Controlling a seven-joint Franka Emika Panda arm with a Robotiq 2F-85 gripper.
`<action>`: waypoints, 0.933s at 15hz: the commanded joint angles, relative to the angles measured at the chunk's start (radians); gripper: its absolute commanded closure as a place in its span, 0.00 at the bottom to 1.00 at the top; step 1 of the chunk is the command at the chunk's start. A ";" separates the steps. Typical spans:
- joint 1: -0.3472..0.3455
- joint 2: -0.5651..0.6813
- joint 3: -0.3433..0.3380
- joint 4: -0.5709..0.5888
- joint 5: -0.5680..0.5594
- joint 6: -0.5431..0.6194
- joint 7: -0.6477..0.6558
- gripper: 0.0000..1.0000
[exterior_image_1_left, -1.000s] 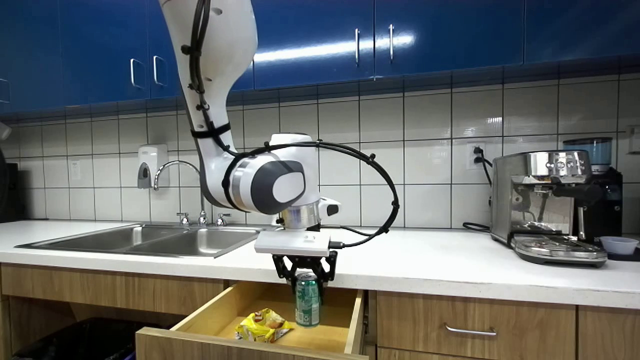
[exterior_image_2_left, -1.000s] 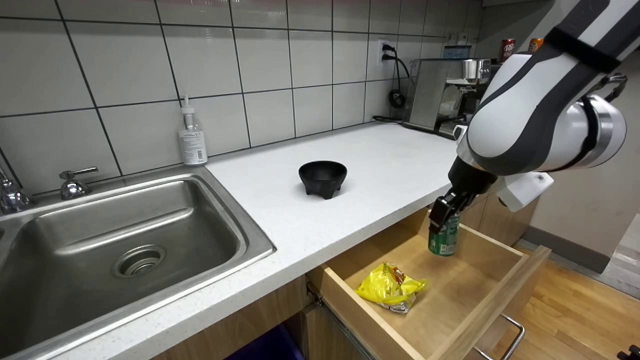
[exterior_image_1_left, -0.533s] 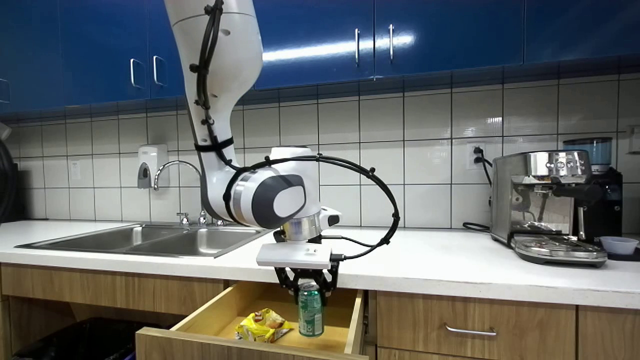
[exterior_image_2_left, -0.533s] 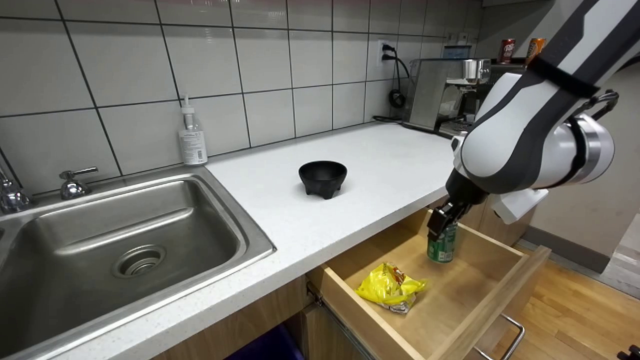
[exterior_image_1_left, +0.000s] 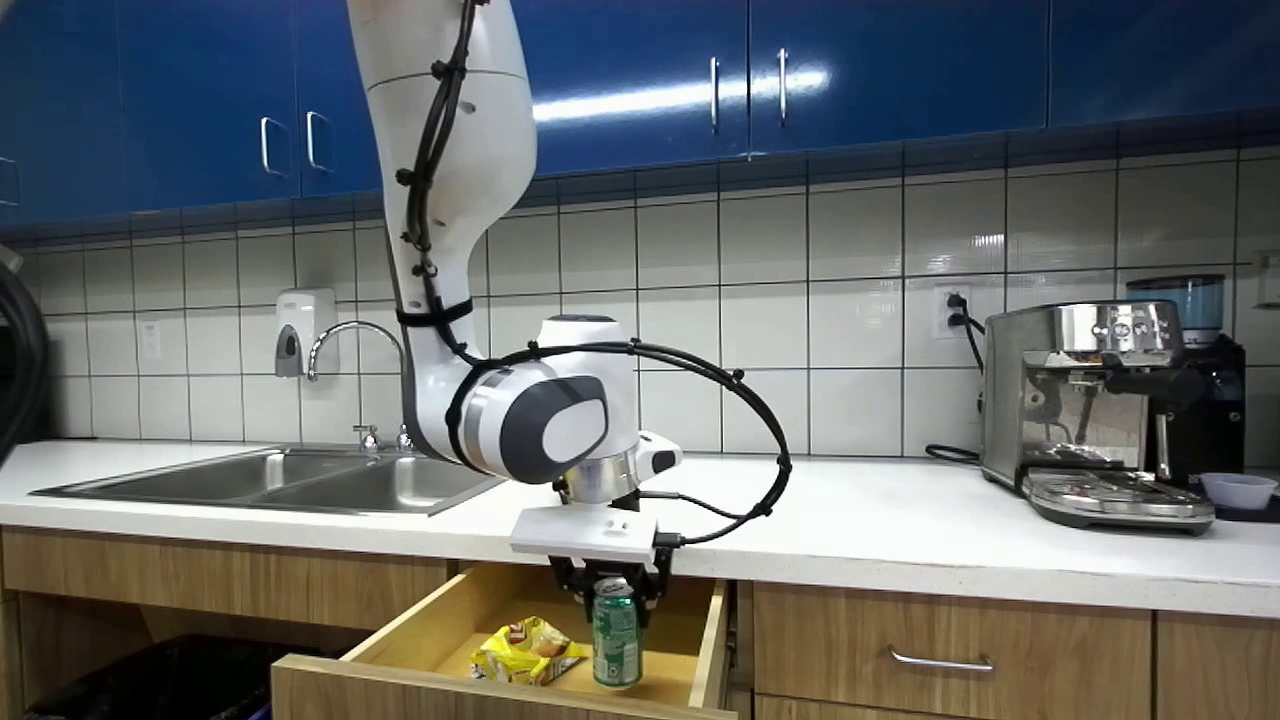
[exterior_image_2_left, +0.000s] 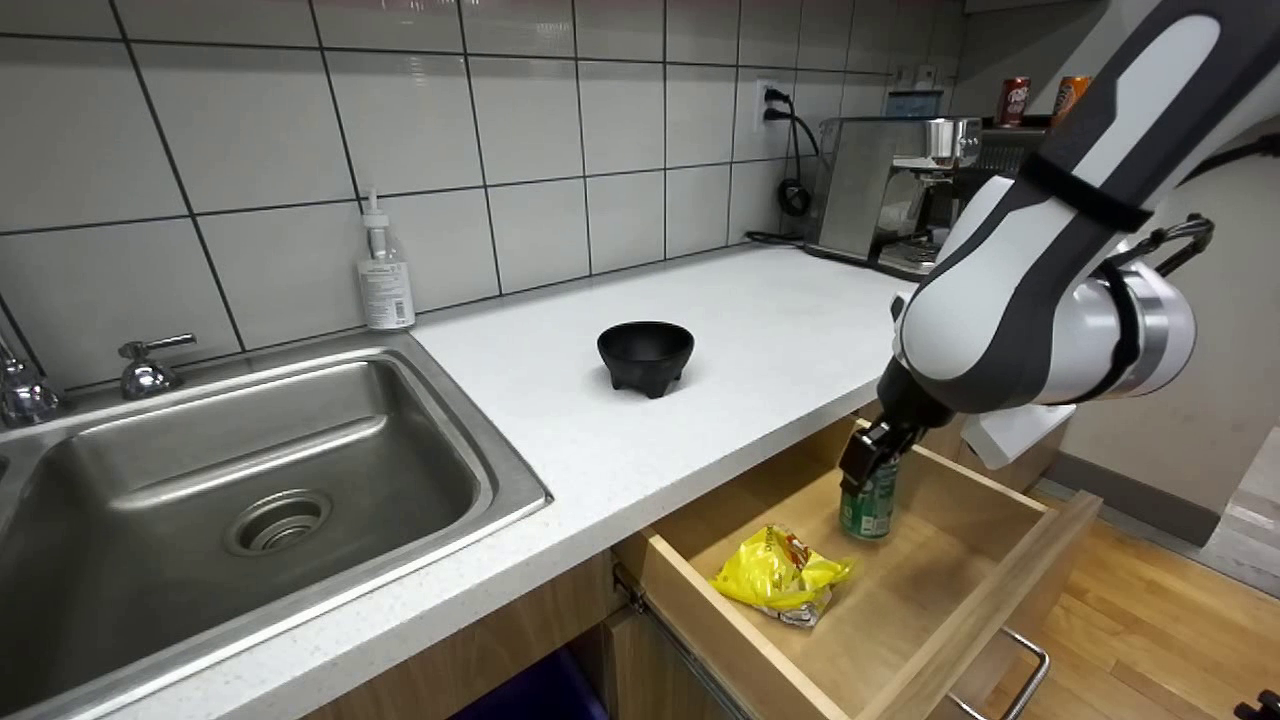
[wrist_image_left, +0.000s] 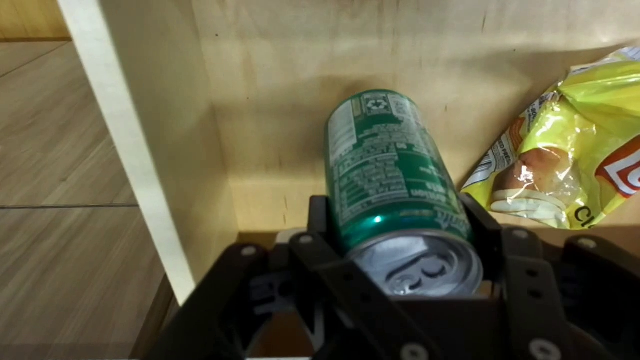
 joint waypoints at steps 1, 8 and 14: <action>-0.064 0.035 0.062 0.034 0.025 0.031 -0.017 0.62; -0.087 0.079 0.083 0.053 0.010 0.058 -0.009 0.62; -0.084 0.069 0.082 0.056 0.003 0.048 -0.014 0.00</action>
